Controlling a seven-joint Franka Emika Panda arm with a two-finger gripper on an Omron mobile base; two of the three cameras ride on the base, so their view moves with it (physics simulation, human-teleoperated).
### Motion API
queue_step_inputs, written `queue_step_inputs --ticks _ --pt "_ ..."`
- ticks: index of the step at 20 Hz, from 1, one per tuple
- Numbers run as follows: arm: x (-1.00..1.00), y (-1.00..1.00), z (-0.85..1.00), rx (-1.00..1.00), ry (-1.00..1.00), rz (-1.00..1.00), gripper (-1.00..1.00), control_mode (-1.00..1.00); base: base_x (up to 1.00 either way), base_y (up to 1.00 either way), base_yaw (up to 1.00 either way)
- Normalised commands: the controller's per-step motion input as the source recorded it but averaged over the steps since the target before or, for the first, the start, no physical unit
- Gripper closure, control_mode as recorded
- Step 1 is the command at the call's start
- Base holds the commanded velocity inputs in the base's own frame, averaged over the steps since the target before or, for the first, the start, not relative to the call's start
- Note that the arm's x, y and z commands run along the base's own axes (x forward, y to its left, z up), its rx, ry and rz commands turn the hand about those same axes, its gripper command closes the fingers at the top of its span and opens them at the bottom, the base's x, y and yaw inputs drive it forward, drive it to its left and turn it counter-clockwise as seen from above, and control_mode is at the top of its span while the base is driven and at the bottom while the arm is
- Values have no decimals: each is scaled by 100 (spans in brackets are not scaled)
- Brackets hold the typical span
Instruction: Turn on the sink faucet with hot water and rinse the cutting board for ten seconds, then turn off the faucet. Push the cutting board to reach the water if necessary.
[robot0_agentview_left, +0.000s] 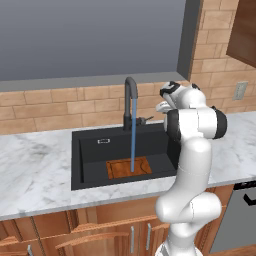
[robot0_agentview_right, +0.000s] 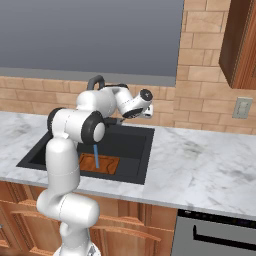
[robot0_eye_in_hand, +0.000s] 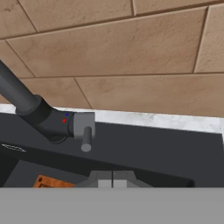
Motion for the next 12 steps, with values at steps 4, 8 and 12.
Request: queue_step_inputs --ticks 4,8,12 --pt "0 0 0 0 0 0 100 -100 0 0 0" --pt "0 0 0 0 0 0 100 -100 0 0 0" --pt "0 0 0 0 0 0 100 -100 0 0 0"
